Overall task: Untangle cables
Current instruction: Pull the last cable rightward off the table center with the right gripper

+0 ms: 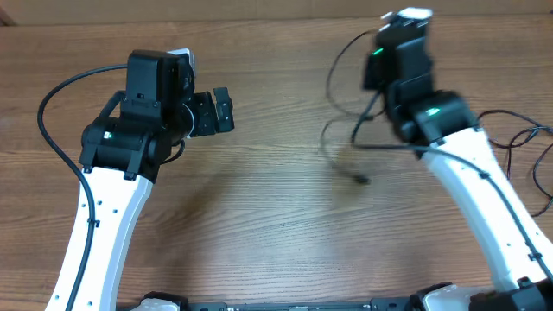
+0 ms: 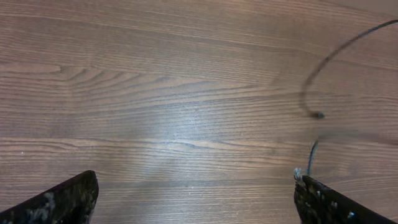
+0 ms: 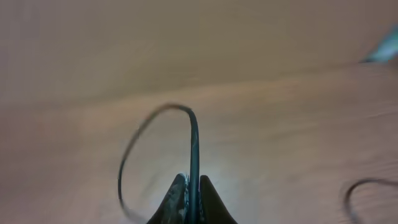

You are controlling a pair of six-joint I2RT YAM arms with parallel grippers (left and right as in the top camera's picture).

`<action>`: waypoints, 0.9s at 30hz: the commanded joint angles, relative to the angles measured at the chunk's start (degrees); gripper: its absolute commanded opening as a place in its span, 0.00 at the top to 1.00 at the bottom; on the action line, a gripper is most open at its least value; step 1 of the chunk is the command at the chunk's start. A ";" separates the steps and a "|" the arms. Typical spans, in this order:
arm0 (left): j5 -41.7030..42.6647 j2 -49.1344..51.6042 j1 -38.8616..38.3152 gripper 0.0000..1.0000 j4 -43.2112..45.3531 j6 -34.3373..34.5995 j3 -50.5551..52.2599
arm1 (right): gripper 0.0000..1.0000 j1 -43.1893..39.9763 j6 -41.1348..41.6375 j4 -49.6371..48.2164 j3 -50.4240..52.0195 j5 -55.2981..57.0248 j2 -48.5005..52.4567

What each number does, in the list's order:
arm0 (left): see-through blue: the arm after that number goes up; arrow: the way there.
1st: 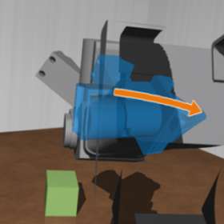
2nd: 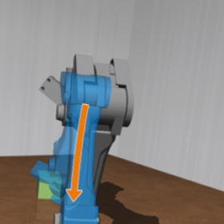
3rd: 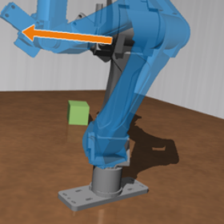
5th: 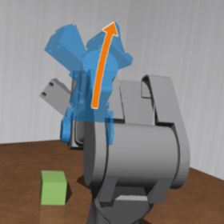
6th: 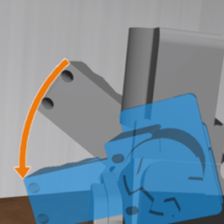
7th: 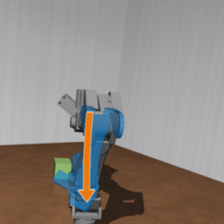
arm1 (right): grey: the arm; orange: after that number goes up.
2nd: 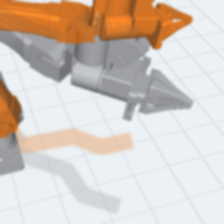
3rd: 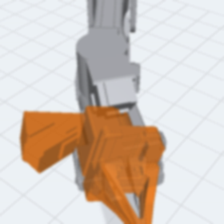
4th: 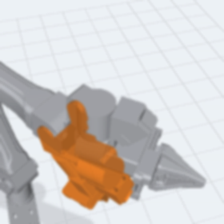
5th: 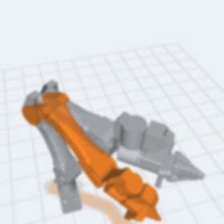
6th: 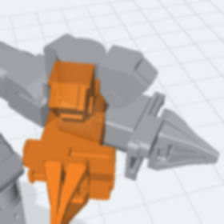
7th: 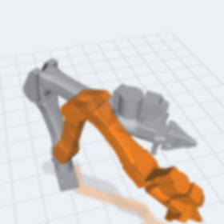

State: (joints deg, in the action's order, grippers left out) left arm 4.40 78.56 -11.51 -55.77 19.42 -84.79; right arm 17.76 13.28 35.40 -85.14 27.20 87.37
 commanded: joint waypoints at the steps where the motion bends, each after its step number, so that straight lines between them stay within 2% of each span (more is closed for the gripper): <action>1: -0.37 0.09 0.24 0.00 0.09 0.50 -1.14 | 0.96 -7.67 -0.02 -4.44 -4.31 2.32 -1.03; 13: -0.35 0.09 0.24 0.00 0.09 0.50 -1.14 | 0.96 -28.09 0.00 -26.82 -6.05 0.57 -0.44; 19: -0.37 0.09 0.24 0.00 0.09 0.50 -1.14 | 0.96 -37.75 0.22 -37.33 -6.05 0.33 5.38; 27: -0.37 0.09 0.24 0.00 0.09 0.50 -1.14 | 0.96 -42.36 6.71 -39.52 -6.05 -0.68 17.94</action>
State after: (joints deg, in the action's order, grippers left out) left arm 4.43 78.56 -11.51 -55.79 19.40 -84.79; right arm -23.75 16.49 -3.92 -90.11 27.05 101.84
